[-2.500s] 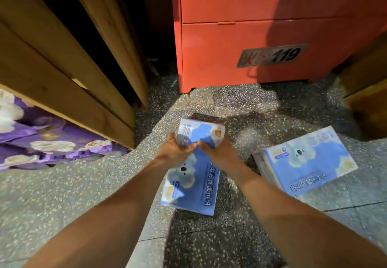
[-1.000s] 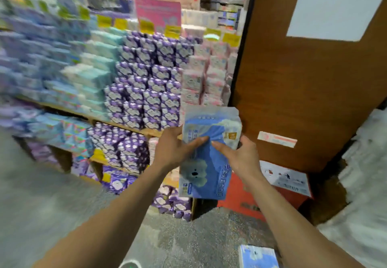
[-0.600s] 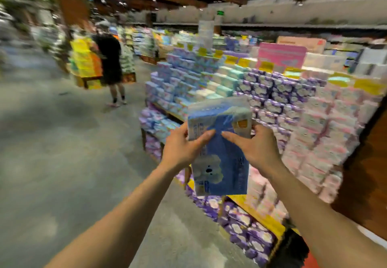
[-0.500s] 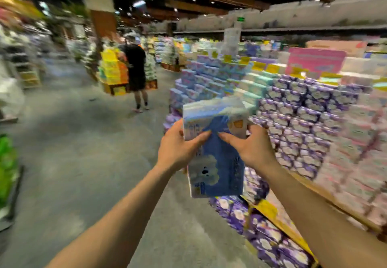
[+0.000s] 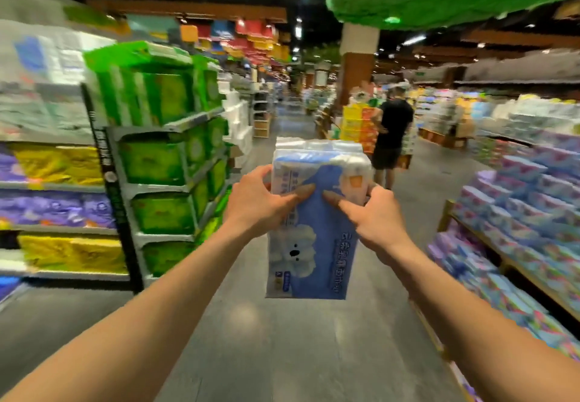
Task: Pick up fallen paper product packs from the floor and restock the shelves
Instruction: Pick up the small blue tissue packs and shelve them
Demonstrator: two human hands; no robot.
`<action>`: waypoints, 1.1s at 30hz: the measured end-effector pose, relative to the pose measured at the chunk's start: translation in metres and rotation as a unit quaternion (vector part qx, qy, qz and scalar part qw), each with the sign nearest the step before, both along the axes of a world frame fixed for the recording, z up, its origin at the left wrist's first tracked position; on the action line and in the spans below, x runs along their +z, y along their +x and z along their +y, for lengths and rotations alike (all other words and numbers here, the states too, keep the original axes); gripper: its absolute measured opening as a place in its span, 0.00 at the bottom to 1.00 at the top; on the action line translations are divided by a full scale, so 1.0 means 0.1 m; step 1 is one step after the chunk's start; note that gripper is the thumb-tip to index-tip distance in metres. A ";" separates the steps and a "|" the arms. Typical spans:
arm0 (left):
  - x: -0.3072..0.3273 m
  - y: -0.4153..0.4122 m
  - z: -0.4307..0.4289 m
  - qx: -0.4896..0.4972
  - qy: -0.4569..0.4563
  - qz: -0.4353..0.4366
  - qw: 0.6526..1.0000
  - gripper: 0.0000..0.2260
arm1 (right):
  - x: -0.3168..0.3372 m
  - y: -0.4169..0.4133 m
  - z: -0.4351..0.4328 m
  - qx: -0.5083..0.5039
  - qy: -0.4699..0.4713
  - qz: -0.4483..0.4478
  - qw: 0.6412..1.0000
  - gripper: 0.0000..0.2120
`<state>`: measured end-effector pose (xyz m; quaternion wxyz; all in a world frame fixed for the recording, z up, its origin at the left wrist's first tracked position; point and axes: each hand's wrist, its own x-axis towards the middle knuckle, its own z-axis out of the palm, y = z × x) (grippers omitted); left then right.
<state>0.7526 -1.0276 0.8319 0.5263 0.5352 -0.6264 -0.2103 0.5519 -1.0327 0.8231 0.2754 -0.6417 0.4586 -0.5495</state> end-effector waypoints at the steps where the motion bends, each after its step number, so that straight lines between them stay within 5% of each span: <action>1: 0.00 0.18 -0.17 0.021 -0.008 0.004 1.000 0.26 | 0.02 0.19 -0.27 0.019 -0.010 0.005 1.000 0.10; 5: 0.12 0.90 -0.75 0.108 -0.020 0.026 0.994 0.18 | 0.21 0.99 -1.27 0.116 -0.022 0.012 0.993 0.12; 16: 0.25 3.39 -1.79 0.316 -0.031 0.046 0.947 0.22 | 0.44 3.86 -3.03 0.317 -0.040 0.006 0.948 0.14; 28: 0.55 6.66 -3.11 0.355 -0.038 -0.010 0.934 0.28 | 0.61 7.17 -4.42 0.355 -0.024 -0.031 0.934 0.16; 33: 0.64 7.75 -3.85 0.347 -0.044 0.000 0.937 0.23 | 0.74 8.30 -5.18 0.347 -0.036 -0.021 0.937 0.16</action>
